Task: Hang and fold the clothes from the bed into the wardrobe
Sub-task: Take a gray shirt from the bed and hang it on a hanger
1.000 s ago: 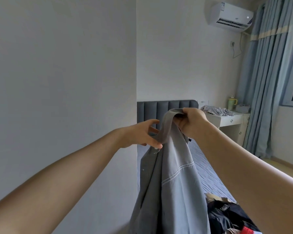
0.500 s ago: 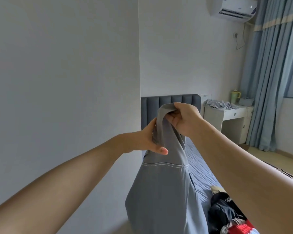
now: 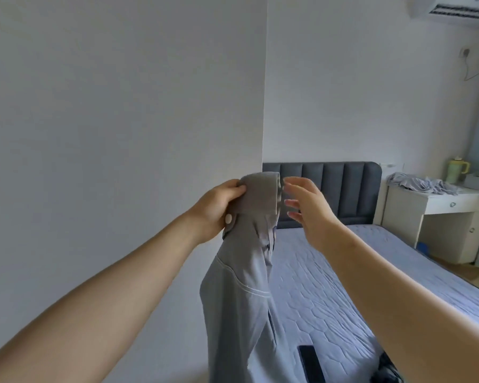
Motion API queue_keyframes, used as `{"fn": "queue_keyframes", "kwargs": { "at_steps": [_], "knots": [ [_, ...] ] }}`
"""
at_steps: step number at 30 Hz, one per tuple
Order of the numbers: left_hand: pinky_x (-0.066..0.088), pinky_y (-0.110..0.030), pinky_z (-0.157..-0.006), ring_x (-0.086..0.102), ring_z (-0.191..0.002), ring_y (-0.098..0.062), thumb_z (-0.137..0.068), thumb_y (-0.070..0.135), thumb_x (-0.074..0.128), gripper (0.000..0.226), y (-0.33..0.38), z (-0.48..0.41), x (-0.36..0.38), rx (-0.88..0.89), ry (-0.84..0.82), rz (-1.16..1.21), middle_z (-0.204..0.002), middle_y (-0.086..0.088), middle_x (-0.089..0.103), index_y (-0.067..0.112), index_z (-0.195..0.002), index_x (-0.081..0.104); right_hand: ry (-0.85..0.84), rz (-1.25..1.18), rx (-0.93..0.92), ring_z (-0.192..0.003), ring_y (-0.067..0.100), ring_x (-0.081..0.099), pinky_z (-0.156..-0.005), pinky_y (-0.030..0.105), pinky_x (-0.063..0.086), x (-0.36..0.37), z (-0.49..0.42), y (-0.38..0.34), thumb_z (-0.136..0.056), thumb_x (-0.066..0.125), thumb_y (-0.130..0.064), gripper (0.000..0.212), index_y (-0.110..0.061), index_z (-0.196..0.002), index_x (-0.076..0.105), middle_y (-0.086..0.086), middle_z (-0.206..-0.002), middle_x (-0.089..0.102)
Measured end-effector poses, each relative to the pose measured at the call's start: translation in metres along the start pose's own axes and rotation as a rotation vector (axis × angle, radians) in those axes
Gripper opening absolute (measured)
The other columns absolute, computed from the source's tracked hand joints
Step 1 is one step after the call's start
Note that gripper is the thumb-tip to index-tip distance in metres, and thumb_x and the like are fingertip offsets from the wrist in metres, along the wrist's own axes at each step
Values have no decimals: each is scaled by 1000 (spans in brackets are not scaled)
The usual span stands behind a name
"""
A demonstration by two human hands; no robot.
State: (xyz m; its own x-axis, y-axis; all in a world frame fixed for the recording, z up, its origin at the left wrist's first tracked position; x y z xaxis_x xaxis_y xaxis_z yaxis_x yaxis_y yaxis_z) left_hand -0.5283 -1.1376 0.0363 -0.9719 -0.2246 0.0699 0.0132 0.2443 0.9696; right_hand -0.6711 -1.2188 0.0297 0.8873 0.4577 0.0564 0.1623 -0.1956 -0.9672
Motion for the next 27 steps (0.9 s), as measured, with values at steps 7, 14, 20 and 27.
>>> {"fn": "queue_keyframes", "kwargs": {
  "at_steps": [7, 14, 20, 27],
  "knots": [
    [48, -17, -50, 61, -54, -12, -97, 18, 41, 27, 16, 45, -23, -61, 118, 97, -62, -2, 63, 13, -77, 58, -491, 174, 99, -79, 6, 58, -69, 19, 43, 50, 18, 42, -89, 59, -17, 10, -27, -88, 61, -8, -86, 63],
    [52, -23, -62, 63, -68, -14, -65, 50, 73, 45, 23, 150, -87, -211, 372, -39, -78, -3, 65, 19, -92, 57, -655, -125, 181, -73, 14, 66, -66, 23, 53, 131, 48, 53, -96, 48, -30, 27, -13, -84, 66, 3, -79, 71],
    [45, -14, -88, 53, -112, -1, -51, 9, 84, 102, 41, 254, -122, -447, 128, -591, -130, 6, 49, 39, -133, 32, -801, -96, 198, -77, 22, 66, -77, 35, 54, 211, 90, 41, -94, 52, -29, 28, -11, -79, 68, 9, -82, 71],
    [46, -22, -87, 59, -95, -11, -87, 14, 62, 29, 74, 377, -176, -325, 700, -770, -108, 12, 59, 36, -106, 55, -1009, -119, 211, -71, 24, 65, -69, 32, 53, 325, 175, 21, -94, 55, -25, 27, -6, -78, 66, 11, -77, 69]
  ]
}}
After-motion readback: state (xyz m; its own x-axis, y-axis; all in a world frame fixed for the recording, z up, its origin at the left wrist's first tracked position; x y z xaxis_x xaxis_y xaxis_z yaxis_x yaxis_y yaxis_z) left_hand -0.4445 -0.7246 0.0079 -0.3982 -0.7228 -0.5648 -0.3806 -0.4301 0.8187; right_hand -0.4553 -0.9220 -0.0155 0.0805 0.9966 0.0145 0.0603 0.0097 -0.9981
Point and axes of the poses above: each hand's wrist, its own z-axis away from the middle knuckle, its own x-axis out of the palm, y = z × x, the point moved 3 cm from there along -z, towards the middle knuckle
